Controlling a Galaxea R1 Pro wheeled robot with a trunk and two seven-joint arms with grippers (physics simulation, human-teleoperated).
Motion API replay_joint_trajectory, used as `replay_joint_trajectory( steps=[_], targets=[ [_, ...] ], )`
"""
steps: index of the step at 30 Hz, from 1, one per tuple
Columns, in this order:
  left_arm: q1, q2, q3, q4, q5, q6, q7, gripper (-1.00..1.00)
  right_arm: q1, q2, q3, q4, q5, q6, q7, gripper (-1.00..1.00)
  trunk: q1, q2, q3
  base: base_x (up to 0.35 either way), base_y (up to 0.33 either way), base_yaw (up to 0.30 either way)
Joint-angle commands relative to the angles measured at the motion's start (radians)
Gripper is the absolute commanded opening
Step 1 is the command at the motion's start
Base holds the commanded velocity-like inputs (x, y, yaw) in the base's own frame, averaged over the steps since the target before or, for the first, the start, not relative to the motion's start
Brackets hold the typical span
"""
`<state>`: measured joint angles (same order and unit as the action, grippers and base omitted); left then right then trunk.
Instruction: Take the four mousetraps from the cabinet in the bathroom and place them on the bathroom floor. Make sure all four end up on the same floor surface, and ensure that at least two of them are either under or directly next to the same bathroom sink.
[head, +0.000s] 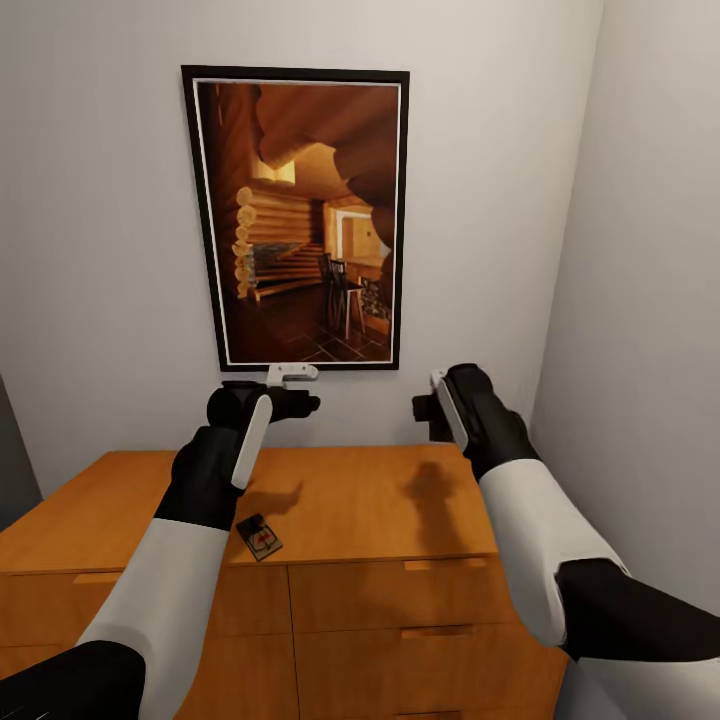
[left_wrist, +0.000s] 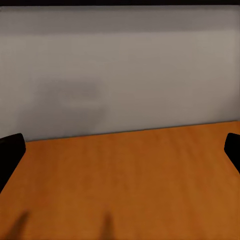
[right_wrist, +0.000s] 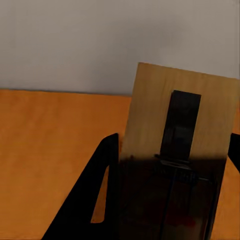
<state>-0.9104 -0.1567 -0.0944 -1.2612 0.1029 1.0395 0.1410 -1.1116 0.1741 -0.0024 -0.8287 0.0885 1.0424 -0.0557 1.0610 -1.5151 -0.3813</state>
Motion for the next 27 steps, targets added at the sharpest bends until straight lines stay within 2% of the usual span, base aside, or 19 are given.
replay_joint_trajectory(
  steps=[1,5,8,9,11,16,22,27],
  targets=[
    [-0.001,0.0,-0.001,0.0,0.011,0.004,0.01,1.0,-0.001,0.0,0.025,-0.003,0.011,0.005,0.027,-1.0,0.0,-0.001,-0.001,0.0,0.0,0.0],
    [-0.001,0.0,-0.001,0.001,0.011,0.004,0.01,1.0,-0.001,0.0,0.103,-0.007,0.011,0.005,0.079,-1.0,0.0,-0.001,-0.001,0.0,0.0,0.0],
    [-0.001,0.0,-0.001,0.001,0.011,0.004,0.01,1.0,-0.001,0.0,0.134,-0.008,0.011,0.005,0.138,-1.0,0.0,-0.001,-0.001,0.0,0.0,0.0],
    [-0.001,0.0,-0.001,0.001,0.011,0.004,0.01,1.0,-0.001,0.0,0.143,-0.008,0.011,0.005,0.177,-1.0,0.0,-0.001,-0.001,0.0,0.0,0.0],
    [-0.001,0.0,-0.001,0.002,0.011,0.004,0.011,1.0,-0.001,0.0,0.152,-0.009,0.011,0.005,0.237,-1.0,0.0,-0.001,-0.001,0.0,0.0,0.0],
    [-0.001,0.0,-0.002,0.002,0.011,0.004,0.011,1.0,-0.001,0.0,0.164,-0.009,0.011,0.005,0.325,-1.0,0.0,-0.001,-0.001,0.0,0.0,0.0],
    [-0.001,0.0,-0.002,0.002,0.011,0.004,0.011,1.0,-0.001,0.0,0.193,-0.009,0.012,0.005,0.348,-1.0,0.0,-0.001,-0.001,0.0,0.0,0.0],
    [-0.001,0.0,-0.001,0.002,0.011,0.004,0.01,1.0,-0.001,0.0,0.199,-0.009,0.013,0.005,0.351,-1.0,0.0,-0.001,-0.001,-0.065,0.0,0.0]
  ],
)
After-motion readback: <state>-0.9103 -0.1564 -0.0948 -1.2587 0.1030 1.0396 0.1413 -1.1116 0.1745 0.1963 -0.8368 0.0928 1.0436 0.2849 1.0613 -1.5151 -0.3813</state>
